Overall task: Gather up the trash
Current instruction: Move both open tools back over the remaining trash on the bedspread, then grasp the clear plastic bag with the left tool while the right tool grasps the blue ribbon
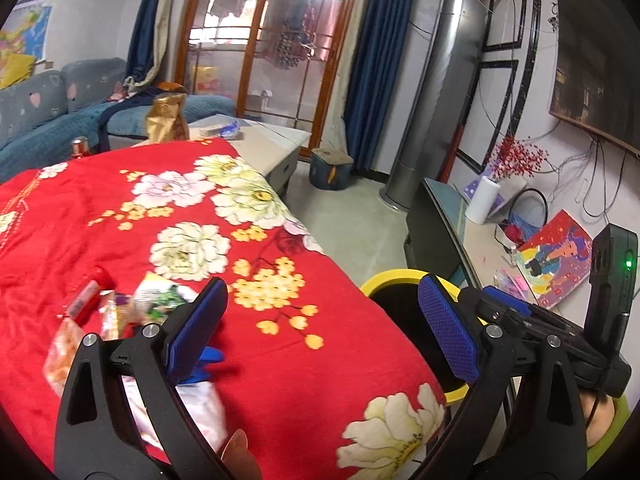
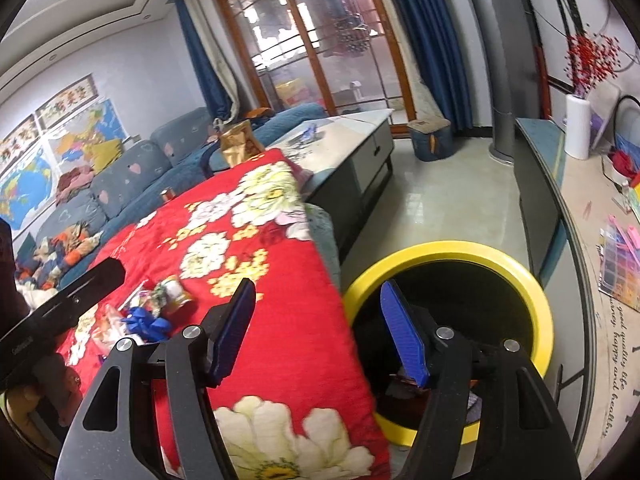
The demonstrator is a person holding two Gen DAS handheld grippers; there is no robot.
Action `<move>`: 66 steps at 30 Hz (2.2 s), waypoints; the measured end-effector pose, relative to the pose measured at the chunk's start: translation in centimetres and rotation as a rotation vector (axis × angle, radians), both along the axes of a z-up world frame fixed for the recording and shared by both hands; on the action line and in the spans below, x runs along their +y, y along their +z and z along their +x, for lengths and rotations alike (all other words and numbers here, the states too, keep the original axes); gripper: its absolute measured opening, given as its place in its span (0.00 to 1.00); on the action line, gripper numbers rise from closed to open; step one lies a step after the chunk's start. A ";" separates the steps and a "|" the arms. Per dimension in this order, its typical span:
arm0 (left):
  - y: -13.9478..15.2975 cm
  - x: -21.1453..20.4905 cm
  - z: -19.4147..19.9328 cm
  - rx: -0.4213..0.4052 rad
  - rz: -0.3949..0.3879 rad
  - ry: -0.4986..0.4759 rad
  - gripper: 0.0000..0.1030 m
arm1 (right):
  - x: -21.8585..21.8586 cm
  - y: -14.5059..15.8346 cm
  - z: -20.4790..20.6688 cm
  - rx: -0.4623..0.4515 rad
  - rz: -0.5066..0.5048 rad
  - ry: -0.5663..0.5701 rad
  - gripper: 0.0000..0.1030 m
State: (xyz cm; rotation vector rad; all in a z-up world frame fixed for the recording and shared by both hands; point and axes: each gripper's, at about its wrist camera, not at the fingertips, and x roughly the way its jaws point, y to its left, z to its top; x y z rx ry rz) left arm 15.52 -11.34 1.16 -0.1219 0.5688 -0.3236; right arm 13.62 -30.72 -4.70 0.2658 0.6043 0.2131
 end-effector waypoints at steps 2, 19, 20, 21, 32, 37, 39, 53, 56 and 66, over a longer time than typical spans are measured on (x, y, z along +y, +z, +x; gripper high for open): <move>0.1 0.9 -0.2 -0.009 0.000 0.020 0.85 | 0.9 0.2 -0.1 -0.005 -0.002 0.021 0.61; 0.3 8.7 -1.8 -0.022 -0.036 0.184 0.85 | 8.7 1.2 -1.2 -0.023 -0.042 0.178 0.64; 0.2 9.2 -1.9 -0.019 -0.040 0.194 0.85 | 8.9 1.2 -1.2 -0.024 -0.043 0.186 0.64; 0.2 9.5 -1.9 -0.018 -0.043 0.200 0.85 | 9.4 1.3 -1.2 -0.025 -0.046 0.196 0.64; -0.8 14.7 -2.4 0.008 -0.070 0.311 0.85 | 13.7 1.0 -1.0 -0.016 -0.072 0.283 0.64; -1.4 17.0 -2.7 0.025 -0.080 0.355 0.85 | 15.6 0.6 -0.5 -0.003 -0.079 0.311 0.64; -1.7 17.8 -2.8 0.031 -0.085 0.368 0.85 | 16.1 0.5 -0.4 0.000 -0.081 0.322 0.64; -5.4 21.2 -2.0 0.150 -0.148 0.385 0.85 | 19.8 -1.9 3.8 0.097 -0.071 0.384 0.64; -6.4 21.5 -1.6 0.184 -0.175 0.373 0.78 | 20.3 -2.9 4.8 0.129 -0.075 0.390 0.61; -9.0 20.9 -0.5 0.265 -0.224 0.314 0.66 | 21.2 -5.5 5.8 0.220 -0.049 0.449 0.45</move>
